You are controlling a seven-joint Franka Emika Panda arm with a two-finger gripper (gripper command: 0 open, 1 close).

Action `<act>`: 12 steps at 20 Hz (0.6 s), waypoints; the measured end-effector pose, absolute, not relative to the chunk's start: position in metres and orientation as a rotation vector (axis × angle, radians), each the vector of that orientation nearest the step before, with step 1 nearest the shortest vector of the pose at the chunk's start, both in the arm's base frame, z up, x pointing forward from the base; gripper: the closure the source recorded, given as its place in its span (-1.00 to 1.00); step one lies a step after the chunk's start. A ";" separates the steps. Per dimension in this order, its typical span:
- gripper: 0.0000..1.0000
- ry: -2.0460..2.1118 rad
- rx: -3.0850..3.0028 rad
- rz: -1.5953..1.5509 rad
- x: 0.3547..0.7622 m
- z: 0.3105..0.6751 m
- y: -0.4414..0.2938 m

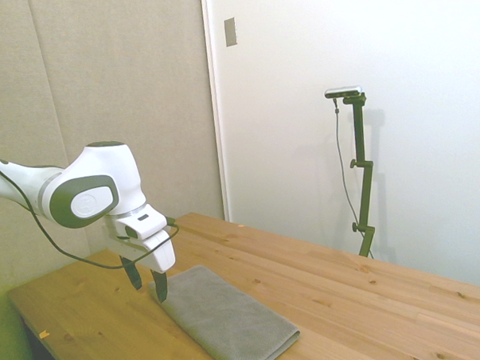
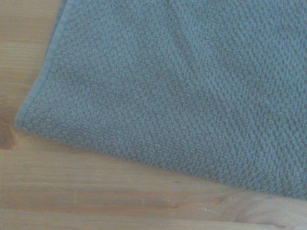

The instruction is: Fold the towel

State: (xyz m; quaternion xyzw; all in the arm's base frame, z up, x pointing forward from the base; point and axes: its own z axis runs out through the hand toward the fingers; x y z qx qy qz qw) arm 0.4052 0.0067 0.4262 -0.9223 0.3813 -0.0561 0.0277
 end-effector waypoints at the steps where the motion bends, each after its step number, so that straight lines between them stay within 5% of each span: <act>1: -1.00 1.179 -2.845 -0.177 0.406 0.427 0.007; 6: -1.00 1.246 -2.809 -0.251 0.437 0.445 0.029; 12: -1.00 1.510 -2.885 -0.265 0.506 0.411 0.102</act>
